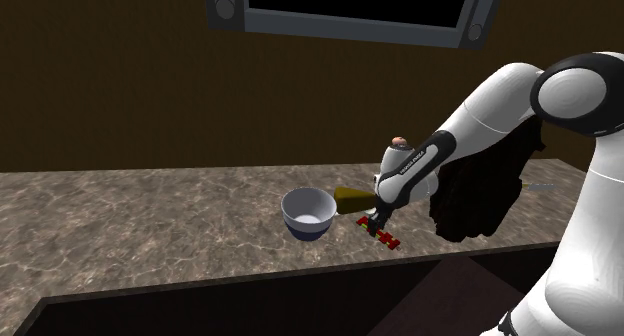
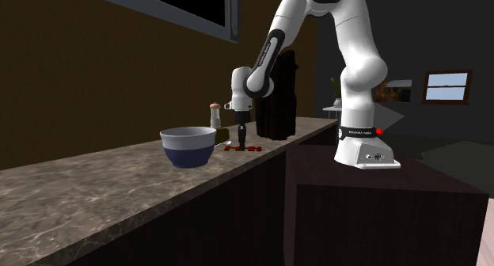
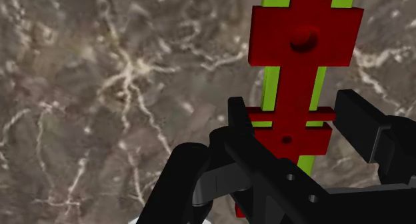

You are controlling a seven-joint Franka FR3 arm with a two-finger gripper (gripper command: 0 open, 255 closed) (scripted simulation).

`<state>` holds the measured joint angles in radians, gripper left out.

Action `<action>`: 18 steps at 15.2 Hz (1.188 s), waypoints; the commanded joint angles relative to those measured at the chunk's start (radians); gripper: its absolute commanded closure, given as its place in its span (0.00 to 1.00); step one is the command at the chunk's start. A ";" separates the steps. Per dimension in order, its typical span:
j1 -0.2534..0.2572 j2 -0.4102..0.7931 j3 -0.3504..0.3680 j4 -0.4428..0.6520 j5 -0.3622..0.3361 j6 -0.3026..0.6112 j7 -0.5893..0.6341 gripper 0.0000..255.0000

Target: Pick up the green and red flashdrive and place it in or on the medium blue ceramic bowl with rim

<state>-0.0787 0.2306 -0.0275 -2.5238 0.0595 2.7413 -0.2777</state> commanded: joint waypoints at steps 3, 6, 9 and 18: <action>0.002 0.006 0.003 0.002 0.000 -0.001 -0.002 1.00; 0.003 0.010 0.004 0.003 0.000 0.001 0.000 1.00; 0.005 -0.027 0.001 -0.006 -0.004 -0.026 0.003 1.00; 0.007 -0.155 -0.005 -0.007 -0.021 -0.153 0.018 1.00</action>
<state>-0.0717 0.0909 -0.0318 -2.5313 0.0402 2.6046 -0.2618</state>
